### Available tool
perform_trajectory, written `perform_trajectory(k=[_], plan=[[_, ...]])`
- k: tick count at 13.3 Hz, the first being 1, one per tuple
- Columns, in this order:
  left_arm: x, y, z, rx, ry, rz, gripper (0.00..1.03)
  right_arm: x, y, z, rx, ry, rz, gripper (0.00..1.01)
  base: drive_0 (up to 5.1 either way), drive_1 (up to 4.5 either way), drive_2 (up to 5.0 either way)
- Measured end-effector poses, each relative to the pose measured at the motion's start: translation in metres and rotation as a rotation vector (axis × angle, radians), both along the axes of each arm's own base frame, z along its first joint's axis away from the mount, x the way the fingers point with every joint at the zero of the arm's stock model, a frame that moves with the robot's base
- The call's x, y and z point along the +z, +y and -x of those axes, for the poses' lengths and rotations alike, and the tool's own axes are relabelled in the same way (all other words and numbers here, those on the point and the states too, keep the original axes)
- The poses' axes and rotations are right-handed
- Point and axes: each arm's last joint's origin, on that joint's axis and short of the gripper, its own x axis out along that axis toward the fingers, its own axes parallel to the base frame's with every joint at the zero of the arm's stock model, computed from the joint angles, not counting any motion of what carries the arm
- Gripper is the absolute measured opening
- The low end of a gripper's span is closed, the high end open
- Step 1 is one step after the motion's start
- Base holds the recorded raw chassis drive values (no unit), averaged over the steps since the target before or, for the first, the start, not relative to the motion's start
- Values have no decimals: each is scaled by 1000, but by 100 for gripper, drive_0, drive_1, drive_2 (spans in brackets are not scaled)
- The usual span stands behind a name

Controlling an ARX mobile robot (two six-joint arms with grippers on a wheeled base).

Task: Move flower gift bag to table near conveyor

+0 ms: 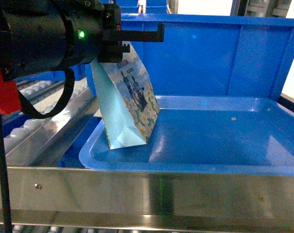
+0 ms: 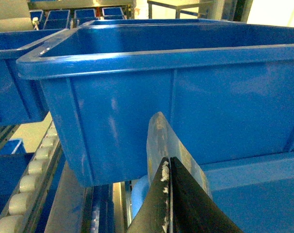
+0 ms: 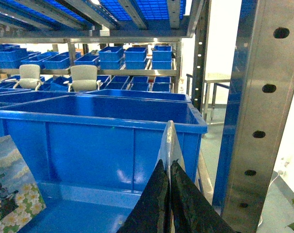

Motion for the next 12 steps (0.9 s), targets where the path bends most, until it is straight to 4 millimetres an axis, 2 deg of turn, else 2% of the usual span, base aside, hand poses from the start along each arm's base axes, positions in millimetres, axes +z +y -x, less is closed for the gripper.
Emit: perform_trajectory(k=[6,9,12], plan=[[17,8,5,-6,-75,10,2,0,0,0,0,0,0,3,0,0,0],[41,16,12,-16,-164,15,2,0,0,0,0,0,0,3,0,0,0],[66,21,35,3,-316,-21,2,0,0,0,0,0,0,3,0,0,0]])
